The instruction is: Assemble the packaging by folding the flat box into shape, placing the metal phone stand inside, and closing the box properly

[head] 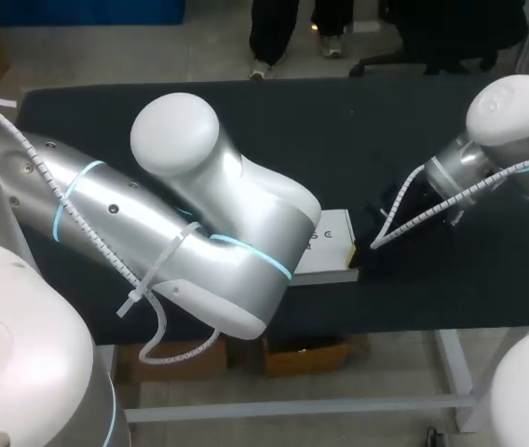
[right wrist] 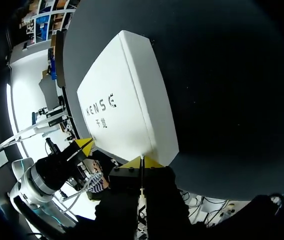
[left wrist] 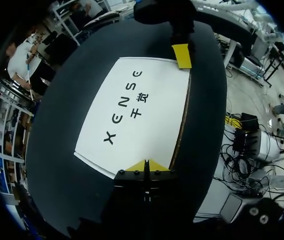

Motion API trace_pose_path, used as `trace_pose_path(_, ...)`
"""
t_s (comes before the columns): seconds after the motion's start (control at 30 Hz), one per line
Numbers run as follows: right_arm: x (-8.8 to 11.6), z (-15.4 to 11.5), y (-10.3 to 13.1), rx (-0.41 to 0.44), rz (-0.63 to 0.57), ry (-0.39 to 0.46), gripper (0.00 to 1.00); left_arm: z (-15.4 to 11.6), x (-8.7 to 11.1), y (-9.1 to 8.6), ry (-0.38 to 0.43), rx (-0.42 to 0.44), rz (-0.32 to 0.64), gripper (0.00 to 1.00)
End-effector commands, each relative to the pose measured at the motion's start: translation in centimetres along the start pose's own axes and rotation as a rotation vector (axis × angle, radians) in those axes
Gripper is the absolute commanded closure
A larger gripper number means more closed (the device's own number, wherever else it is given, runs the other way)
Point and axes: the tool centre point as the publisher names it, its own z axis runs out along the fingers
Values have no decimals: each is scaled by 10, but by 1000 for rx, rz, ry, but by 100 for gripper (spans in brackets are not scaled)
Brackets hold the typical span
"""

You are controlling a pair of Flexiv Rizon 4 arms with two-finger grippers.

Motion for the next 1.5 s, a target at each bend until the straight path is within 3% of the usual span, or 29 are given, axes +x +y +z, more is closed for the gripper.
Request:
trace_pose_path(0.03,0,-9,-7,-9,-36,37,100,-11,6,-4,-13,1,2,100)
trace_pose_path(0.17,5,-16,-8,-6,-88,84,100,-20,9,-9,-10,-8,-2,100)
trace_pose_path(0.3,12,-23,-9,-28,-140,95,91,-30,13,-13,-2,-16,-6,100)
trace_pose_path(0.33,14,-25,-9,-36,-151,94,84,-32,14,-13,-1,-22,-8,100)
trace_pose_path(0.37,17,-27,-9,-38,-159,96,78,-34,15,-14,1,-27,-10,93)
trace_pose_path(0.4,19,-30,-8,-40,-169,100,73,-36,17,-15,1,-28,-10,66)
trace_pose_path(0.53,28,-44,-6,-85,-207,99,54,-46,21,-17,7,-46,-27,2)
trace_pose_path(0.57,31,-48,-5,-94,-219,98,51,-48,22,-18,13,-50,-32,0)
trace_pose_path(0.6,33,-52,-4,-104,-230,95,40,-50,23,-18,20,-51,-39,0)
trace_pose_path(0.63,35,-56,-3,-117,-239,90,19,-52,24,-19,28,-55,-50,0)
trace_pose_path(0.67,36,-59,-2,-123,-244,87,6,-54,26,-19,32,-54,-57,0)
trace_pose_path(0.7,37,-62,0,-126,-244,84,0,-56,28,-19,44,-57,-69,0)
trace_pose_path(1.07,37,-90,25,-224,-253,75,0,-66,46,-18,131,-107,-136,0)
trace_pose_path(1.5,26,-132,39,-323,-407,97,0,-60,57,-2,127,-108,-61,0)
